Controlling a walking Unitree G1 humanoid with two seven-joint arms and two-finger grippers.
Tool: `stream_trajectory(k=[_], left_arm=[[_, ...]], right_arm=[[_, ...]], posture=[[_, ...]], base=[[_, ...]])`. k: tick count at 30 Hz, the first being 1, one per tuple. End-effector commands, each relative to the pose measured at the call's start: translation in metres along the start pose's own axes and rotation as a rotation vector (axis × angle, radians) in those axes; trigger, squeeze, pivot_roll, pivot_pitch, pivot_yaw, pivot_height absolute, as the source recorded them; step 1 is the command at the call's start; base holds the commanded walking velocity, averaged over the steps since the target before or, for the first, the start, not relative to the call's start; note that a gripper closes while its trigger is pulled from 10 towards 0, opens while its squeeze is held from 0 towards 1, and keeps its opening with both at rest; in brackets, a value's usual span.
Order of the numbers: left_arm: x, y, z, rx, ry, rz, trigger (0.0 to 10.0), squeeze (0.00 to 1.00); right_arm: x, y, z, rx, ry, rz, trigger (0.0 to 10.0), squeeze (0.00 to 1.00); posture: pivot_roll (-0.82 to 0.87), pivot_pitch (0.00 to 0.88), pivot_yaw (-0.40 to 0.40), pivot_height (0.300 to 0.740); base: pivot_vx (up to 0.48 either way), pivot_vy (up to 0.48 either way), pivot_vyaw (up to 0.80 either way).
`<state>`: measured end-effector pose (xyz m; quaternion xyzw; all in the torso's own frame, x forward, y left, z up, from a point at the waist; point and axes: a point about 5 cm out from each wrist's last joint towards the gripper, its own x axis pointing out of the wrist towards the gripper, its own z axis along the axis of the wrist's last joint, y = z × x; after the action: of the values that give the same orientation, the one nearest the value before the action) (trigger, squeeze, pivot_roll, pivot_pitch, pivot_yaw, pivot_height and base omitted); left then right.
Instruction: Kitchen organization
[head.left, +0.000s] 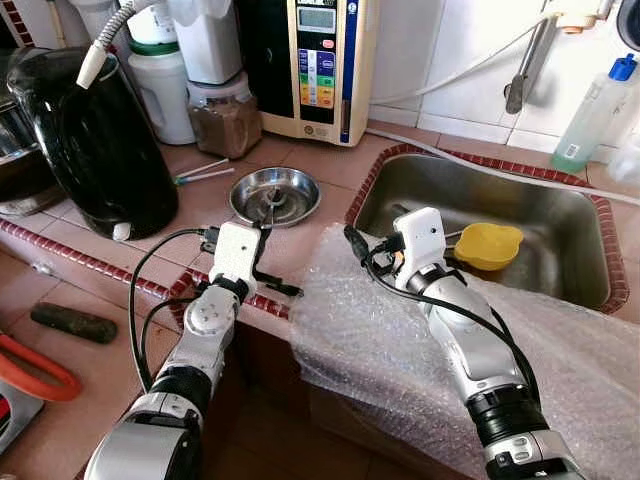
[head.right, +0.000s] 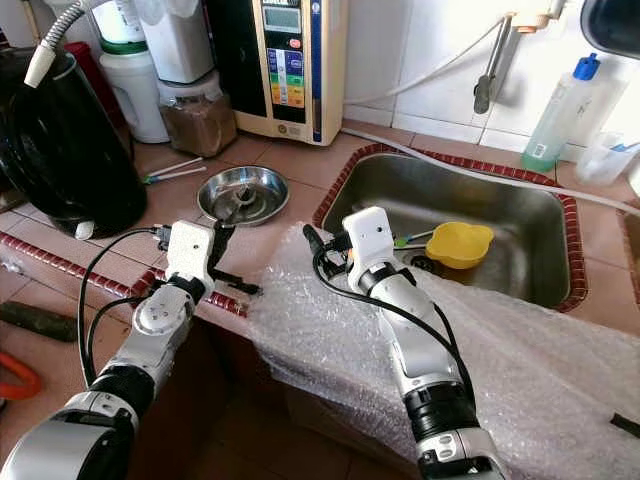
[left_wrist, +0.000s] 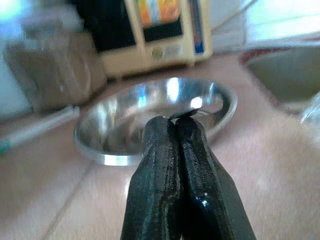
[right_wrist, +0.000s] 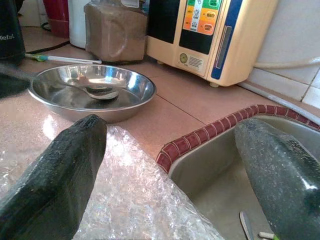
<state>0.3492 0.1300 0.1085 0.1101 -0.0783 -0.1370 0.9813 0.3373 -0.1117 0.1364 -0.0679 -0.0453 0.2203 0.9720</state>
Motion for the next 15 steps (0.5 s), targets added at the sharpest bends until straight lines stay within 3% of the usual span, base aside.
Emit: stream_trajectory(k=[1, 7, 15], left_arm=[[0.001, -0.002, 0.010, 0.046, -0.062, -0.018, 0.0, 0.00], [0.002, -0.004, 0.024, 0.089, -0.142, -0.033, 0.0, 0.00], [-0.001, 0.001, 0.019, 0.096, -0.104, -0.012, 0.0, 0.00]], right_arm=[[0.002, -0.001, 0.001, -0.004, 0.004, 0.000, 10.0, 0.56], [0.003, 0.000, 0.001, -0.004, 0.004, 0.004, 10.0, 0.56], [0.003, 0.000, 0.001, -0.006, 0.006, 0.003, 10.0, 0.56]], posture=[[0.03, 0.000, 0.044, 0.740], [0.03, 0.000, 0.043, 0.740], [0.03, 0.000, 0.044, 0.740]], base=[[0.000, 0.000, 0.00], [0.000, 0.000, 0.00], [0.000, 0.000, 0.00]])
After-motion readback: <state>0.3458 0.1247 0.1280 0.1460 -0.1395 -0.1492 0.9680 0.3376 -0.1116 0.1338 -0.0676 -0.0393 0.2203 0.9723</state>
